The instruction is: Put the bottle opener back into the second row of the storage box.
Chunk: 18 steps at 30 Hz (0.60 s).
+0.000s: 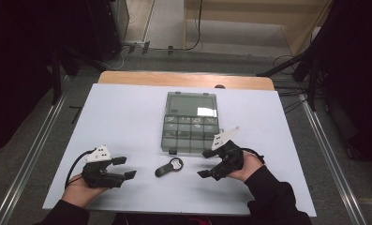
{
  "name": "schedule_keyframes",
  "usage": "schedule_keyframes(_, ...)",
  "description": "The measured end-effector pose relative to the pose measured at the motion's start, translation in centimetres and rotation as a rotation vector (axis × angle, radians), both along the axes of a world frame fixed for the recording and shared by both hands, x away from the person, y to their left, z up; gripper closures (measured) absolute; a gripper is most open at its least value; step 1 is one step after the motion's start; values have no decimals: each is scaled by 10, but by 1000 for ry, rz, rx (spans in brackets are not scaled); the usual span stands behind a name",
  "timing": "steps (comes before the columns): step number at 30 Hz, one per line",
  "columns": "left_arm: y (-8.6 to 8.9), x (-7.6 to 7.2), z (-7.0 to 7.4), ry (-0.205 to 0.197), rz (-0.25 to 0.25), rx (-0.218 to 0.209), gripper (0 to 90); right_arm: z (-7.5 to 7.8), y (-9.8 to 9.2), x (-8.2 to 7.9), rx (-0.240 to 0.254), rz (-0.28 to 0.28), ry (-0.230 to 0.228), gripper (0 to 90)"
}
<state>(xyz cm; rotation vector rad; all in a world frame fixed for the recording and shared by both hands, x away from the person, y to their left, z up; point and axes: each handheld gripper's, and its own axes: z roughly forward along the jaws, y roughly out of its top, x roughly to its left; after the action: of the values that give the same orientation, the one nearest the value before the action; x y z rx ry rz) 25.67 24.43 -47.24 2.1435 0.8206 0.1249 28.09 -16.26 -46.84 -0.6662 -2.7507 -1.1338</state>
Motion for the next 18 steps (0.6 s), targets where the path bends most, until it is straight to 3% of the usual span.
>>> schedule_keyframes(7, 0, 0, 0, -2, 0, -3, 313, 6, 13, 4, -26, 44, -27, 218)
schedule_keyframes(18, 1, 0, 0, -1, -1, -1, 312, 11, 26, 11, -39, 101, -32, 223)
